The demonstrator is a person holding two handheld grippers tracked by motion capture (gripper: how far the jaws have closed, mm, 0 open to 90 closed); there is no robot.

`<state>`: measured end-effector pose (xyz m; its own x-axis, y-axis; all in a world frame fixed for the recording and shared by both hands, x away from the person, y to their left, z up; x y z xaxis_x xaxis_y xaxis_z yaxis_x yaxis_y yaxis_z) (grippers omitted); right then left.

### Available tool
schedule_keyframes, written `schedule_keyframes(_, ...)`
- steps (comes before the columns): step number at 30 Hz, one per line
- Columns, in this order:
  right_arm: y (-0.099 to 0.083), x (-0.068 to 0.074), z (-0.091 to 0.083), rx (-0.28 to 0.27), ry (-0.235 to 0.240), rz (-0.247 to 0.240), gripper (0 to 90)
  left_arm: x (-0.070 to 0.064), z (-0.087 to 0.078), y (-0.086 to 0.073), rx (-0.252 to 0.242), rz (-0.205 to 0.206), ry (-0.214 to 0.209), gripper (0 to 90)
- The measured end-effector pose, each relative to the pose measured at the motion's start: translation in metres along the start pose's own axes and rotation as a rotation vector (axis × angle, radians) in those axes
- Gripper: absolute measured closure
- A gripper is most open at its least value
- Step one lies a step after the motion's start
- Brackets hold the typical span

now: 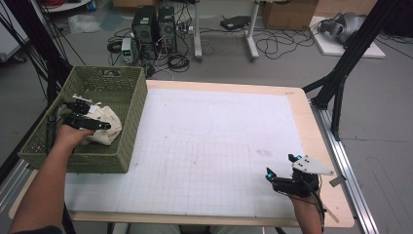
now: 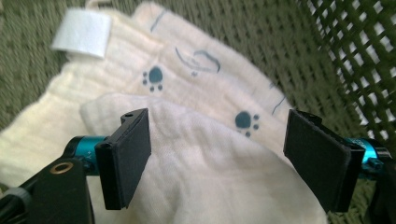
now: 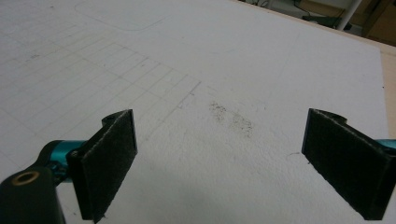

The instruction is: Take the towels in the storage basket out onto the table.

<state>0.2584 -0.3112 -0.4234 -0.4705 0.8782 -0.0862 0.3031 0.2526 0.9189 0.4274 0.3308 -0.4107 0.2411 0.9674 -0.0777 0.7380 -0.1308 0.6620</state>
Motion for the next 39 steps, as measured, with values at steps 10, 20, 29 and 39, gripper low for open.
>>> schedule_keyframes(10, -0.001, 0.001, 0.0, 0.007, 0.007, 0.006, 9.5, -0.007, 0.017, -0.009, 0.166, 0.096, 0.029, 24.6)
schedule_keyframes(20, 0.0, 0.002, 0.002, 0.003, 0.02, -0.001, 9.5, -0.007, 0.011, -0.006, 0.19, 0.071, 0.043, 66.1)
schedule_keyframes(29, 0.001, 0.001, 0.0, -0.004, 0.018, 0.005, 9.5, -0.002, -0.015, 0.007, -0.028, 0.009, 0.082, 76.0)
schedule_keyframes(39, 0.002, -0.001, -0.002, -0.011, 0.016, 0.015, 9.5, 0.004, -0.051, 0.016, -0.344, -0.116, 0.022, 76.6)
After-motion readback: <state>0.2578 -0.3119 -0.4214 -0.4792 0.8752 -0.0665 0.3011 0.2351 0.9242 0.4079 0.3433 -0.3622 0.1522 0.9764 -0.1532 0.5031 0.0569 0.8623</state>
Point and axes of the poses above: each handheld gripper's, and its own axes: z roughly forward along the jaws, y roughly out of its top, x roughly to its left, the point moved 2 cm from there along z, roughly forward along the jaws, and after that the axes turned 6 degrees about -x, right-handed, at the moved point
